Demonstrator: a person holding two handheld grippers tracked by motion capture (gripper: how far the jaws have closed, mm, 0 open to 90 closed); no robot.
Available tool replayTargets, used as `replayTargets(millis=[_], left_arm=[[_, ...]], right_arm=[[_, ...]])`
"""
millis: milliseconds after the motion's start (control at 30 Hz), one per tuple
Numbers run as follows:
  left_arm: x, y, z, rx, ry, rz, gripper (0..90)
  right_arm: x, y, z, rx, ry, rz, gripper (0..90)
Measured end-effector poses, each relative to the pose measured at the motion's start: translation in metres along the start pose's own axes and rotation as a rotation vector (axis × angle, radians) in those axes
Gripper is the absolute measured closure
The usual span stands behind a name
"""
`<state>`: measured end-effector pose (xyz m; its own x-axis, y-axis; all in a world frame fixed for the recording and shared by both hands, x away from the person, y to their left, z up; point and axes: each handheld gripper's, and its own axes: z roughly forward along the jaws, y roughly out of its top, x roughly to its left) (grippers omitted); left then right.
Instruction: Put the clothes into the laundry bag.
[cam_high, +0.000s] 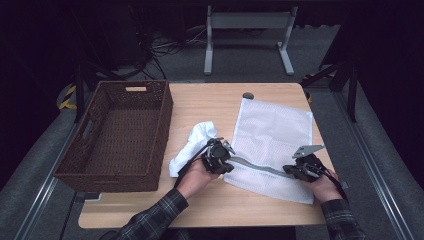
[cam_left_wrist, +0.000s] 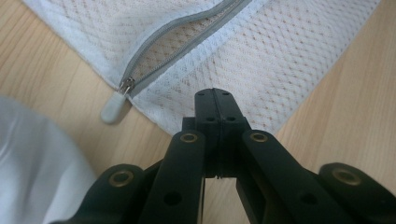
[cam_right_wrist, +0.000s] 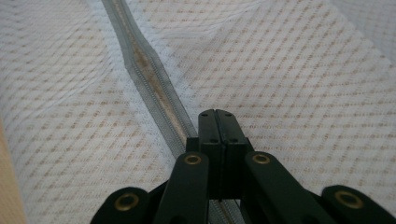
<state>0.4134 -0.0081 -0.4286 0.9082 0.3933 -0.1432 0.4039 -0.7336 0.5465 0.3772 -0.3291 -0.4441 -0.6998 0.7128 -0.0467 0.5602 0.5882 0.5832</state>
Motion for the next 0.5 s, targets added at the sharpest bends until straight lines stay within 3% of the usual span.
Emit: replayTargets(millis=[267, 500], left_arm=[[0.0, -0.023, -0.018, -0.011, -0.002, -0.016, 85.9], [-0.003, -0.04, -0.025, -0.033, -0.017, -0.021, 58.6]], right_arm=[[0.014, 0.008, 0.004, 0.012, 0.035, -0.055, 90.0], [0.025, 0.012, 0.006, 0.024, 0.065, -0.091, 90.0]])
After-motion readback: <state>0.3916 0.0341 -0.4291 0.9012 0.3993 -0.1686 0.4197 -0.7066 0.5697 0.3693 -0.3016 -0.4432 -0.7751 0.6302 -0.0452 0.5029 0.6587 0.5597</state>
